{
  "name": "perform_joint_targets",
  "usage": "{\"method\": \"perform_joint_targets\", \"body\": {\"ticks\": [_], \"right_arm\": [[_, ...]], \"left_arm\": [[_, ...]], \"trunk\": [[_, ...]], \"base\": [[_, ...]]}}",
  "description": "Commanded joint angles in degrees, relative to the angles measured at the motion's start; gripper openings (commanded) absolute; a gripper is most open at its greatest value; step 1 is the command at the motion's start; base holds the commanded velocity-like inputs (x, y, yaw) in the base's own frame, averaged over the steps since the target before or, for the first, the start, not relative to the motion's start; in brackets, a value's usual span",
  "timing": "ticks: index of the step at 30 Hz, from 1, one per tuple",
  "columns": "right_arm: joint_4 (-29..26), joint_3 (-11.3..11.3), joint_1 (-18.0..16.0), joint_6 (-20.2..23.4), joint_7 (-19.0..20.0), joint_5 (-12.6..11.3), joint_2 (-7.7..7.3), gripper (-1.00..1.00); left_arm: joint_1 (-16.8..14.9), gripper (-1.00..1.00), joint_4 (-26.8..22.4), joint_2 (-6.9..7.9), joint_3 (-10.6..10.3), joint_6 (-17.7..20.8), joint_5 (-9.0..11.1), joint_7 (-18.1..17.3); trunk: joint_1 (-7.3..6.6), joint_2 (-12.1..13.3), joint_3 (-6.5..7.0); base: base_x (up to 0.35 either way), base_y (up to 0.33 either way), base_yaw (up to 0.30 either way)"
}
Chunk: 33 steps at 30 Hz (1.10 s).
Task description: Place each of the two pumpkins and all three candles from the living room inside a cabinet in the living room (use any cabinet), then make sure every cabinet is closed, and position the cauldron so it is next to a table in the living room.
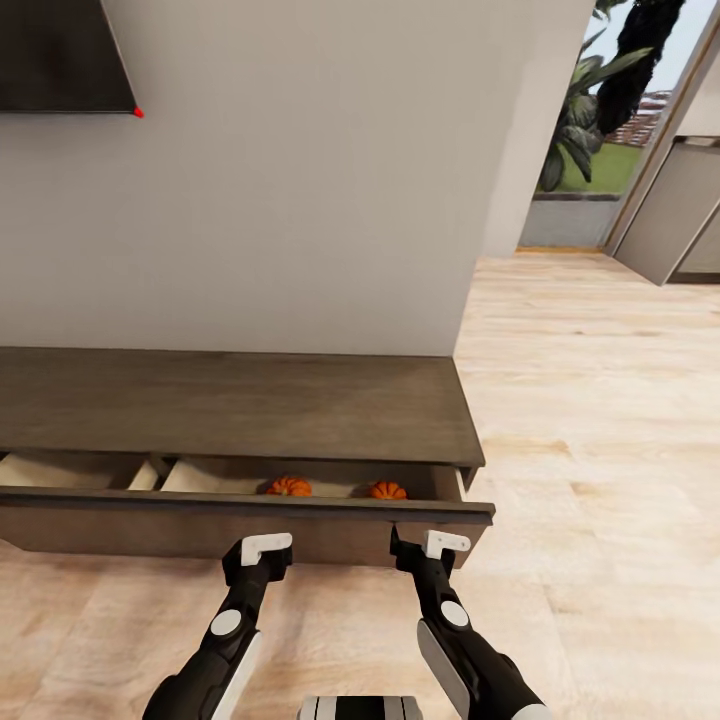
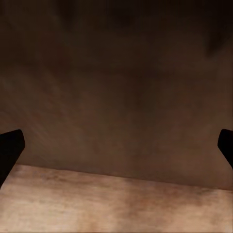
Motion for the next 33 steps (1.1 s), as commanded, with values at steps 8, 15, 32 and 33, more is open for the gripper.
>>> {"method": "perform_joint_targets", "body": {"ticks": [8,15,32,33], "right_arm": [[0.01,0.34,-0.06,-0.35,-0.27,-0.52,-0.05,1.0],[0.01,0.34,-0.06,-0.35,-0.27,-0.52,-0.05,1.0],[0.01,0.34,-0.06,-0.35,-0.27,-0.51,-0.04,1.0],[0.01,0.34,-0.06,-0.35,-0.27,-0.51,-0.04,1.0]], "left_arm": [[-0.03,1.0,0.01,0.01,-0.21,-0.15,0.48,0.36],[-0.03,1.0,0.0,0.01,-0.22,-0.15,0.48,0.36],[-0.03,1.0,-0.17,0.01,-0.26,-0.15,0.48,0.36],[-0.03,1.0,-0.17,0.01,-0.25,-0.12,0.48,0.36]], "trunk": [[0.01,-0.01,-0.04],[0.01,-0.01,-0.04],[0.01,-0.01,-0.04],[0.01,-0.01,-0.04]], "base": [[0.162,0.0,0.0],[0.151,0.0,0.0],[0.053,0.0,0.0],[0.05,0.0,0.0]]}}
